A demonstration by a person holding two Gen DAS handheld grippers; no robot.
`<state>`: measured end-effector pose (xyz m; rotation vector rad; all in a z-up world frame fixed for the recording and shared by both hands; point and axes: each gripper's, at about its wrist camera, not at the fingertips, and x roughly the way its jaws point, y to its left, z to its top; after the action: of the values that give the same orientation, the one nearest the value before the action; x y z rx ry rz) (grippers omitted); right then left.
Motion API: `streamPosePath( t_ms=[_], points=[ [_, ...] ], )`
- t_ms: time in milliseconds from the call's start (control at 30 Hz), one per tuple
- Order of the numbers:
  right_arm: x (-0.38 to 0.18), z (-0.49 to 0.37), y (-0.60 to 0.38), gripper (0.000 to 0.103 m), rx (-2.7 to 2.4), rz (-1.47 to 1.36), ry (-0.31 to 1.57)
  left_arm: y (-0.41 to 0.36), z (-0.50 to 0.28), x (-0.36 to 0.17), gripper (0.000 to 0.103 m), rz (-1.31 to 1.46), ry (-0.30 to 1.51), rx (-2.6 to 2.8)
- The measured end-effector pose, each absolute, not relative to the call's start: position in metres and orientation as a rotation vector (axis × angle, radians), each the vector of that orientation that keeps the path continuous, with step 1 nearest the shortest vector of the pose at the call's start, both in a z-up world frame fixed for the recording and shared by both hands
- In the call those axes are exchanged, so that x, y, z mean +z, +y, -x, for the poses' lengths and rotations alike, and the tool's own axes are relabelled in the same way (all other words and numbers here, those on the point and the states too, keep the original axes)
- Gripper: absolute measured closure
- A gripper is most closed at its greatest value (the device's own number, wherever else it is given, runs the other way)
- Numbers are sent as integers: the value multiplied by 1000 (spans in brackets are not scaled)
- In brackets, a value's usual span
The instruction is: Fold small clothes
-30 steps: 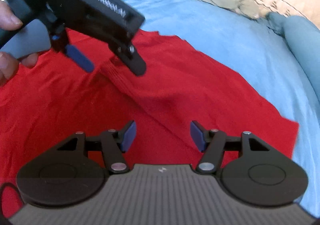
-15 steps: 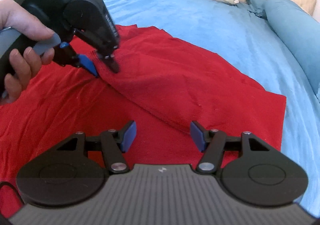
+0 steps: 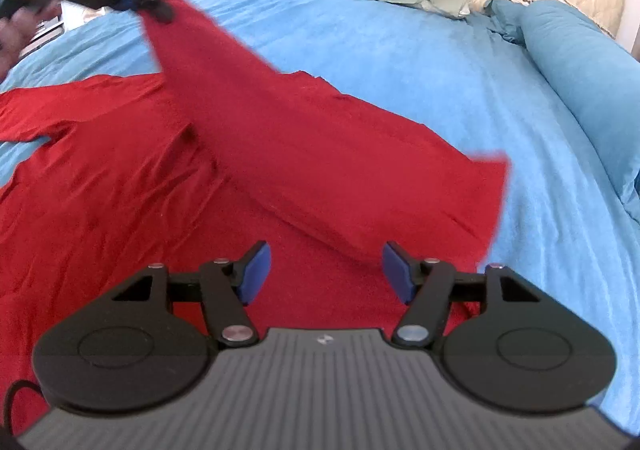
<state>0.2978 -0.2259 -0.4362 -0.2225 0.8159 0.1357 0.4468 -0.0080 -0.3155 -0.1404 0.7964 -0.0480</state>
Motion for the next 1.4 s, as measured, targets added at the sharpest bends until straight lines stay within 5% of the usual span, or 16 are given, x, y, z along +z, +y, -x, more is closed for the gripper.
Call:
streamPosePath(
  t_ms=[200, 533, 600, 667, 733, 1067, 1233, 1400],
  points=[
    [-440, -333, -234, 21, 57, 219, 829, 24, -436, -366, 94, 189, 863, 25],
    [-438, -341, -259, 22, -95, 332, 816, 31, -423, -371, 91, 162, 891, 53],
    [-437, -342, -268, 22, -124, 332, 818, 33, -420, -368, 82, 152, 889, 54],
    [-440, -346, -275, 23, -140, 346, 820, 33, -419, -366, 52, 162, 885, 56],
    [-443, -344, -280, 23, -145, 388, 826, 34, -416, -363, 44, 165, 872, 67],
    [-462, -349, -287, 27, -129, 445, 823, 31, -416, -356, 43, 129, 866, 59],
    [-464, -360, -298, 57, -177, 336, 829, 25, -418, -357, 43, 125, 870, 56],
    [-465, -351, -307, 57, -195, 302, 845, 23, -418, -359, 43, 120, 881, 63]
  ],
)
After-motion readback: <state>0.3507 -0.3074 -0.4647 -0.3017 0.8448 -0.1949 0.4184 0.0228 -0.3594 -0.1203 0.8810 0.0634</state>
